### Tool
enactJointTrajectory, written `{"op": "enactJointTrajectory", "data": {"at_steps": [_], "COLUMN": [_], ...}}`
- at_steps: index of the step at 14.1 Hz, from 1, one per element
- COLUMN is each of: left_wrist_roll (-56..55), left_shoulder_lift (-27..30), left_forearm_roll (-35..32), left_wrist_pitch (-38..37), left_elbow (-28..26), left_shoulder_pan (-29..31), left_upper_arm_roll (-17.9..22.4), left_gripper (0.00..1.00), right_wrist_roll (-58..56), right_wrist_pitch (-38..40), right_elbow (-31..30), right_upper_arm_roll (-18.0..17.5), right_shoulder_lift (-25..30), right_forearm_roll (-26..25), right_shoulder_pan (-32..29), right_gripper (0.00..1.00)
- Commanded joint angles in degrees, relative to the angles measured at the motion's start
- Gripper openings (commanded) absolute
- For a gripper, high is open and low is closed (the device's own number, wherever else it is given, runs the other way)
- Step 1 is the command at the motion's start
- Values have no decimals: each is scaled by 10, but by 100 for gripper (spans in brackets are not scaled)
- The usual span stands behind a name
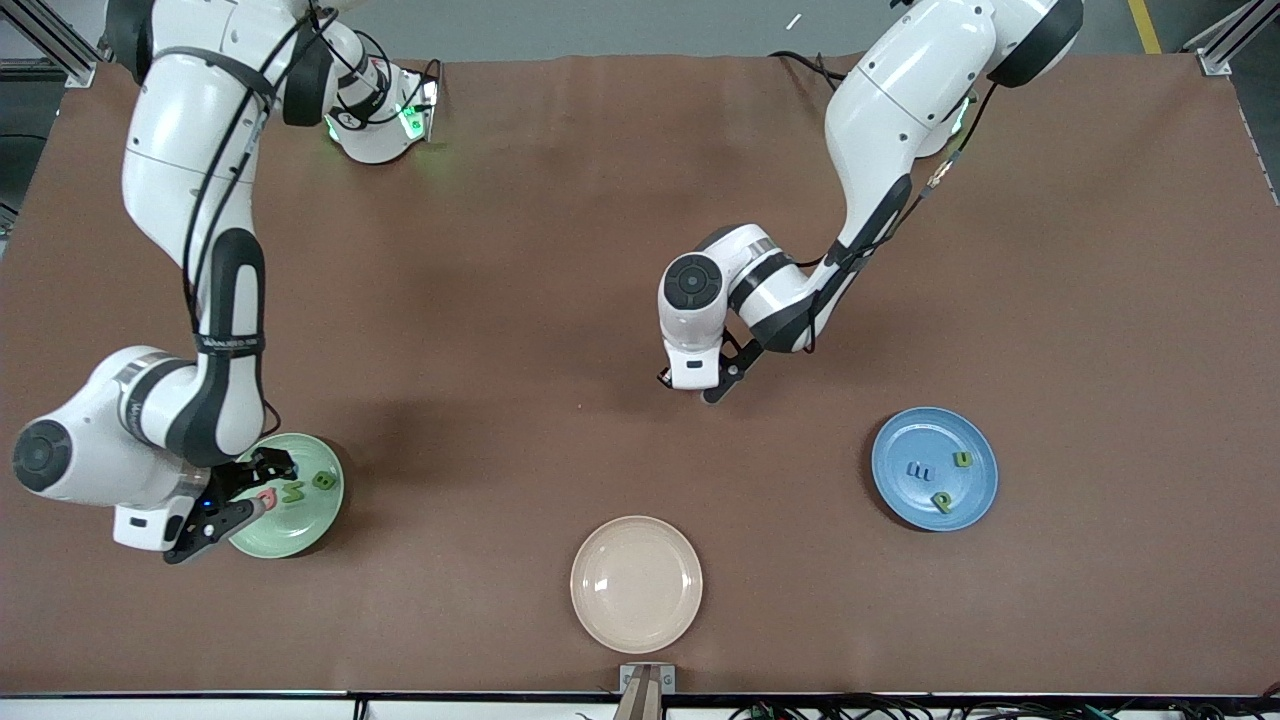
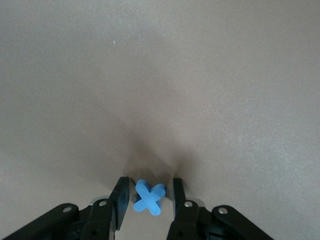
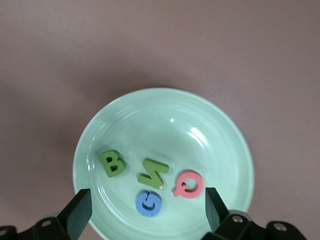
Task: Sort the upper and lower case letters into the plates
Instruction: 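Place the x on the blue plate while the right gripper returns to rest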
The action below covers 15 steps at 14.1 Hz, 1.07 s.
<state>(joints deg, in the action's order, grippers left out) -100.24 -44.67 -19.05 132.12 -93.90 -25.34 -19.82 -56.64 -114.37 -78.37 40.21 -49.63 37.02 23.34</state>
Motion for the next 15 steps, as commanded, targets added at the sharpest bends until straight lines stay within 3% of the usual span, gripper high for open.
{"op": "enactJointTrajectory", "data": {"at_steps": [1, 3, 5, 6, 8, 10, 12, 15], "left_wrist_roll": [-4, 35, 113, 156, 239, 377, 469, 592], "left_shoulder_lift": [12, 17, 20, 20, 20, 29, 32, 37], "left_forearm_roll": [-13, -35, -35, -32, -35, -35, -37, -55], "left_wrist_pitch": [9, 8, -12, -26, -60, -71, -71, -94], "left_elbow": [-23, -5, 31, 52, 83, 86, 85, 79], "left_shoulder_pan": [9, 34, 70, 90, 122, 163, 200, 254], "left_upper_arm_roll": [4, 4, 3, 3, 3, 3, 4, 4], "left_gripper": [13, 1, 1, 0, 0, 0, 0, 0], "right_wrist_roll": [13, 71, 145, 192, 300, 394, 456, 474], "right_wrist_pitch": [9, 54, 81, 83, 85, 106, 125, 146], "right_elbow": [-15, -13, -13, -13, -13, -14, -18, -52], "right_upper_arm_roll": [30, 50, 54, 49, -31, -145, -248, -392], "right_shoulder_lift": [49, 69, 108, 131, 188, 237, 273, 339], "right_forearm_roll": [-1, -9, -27, -60, -149, -238, -275, -277], "right_shoulder_pan": [20, 42, 44, 43, 8, -57, -128, -265], "right_gripper": [100, 100, 100, 100, 100, 100, 100, 100]}}
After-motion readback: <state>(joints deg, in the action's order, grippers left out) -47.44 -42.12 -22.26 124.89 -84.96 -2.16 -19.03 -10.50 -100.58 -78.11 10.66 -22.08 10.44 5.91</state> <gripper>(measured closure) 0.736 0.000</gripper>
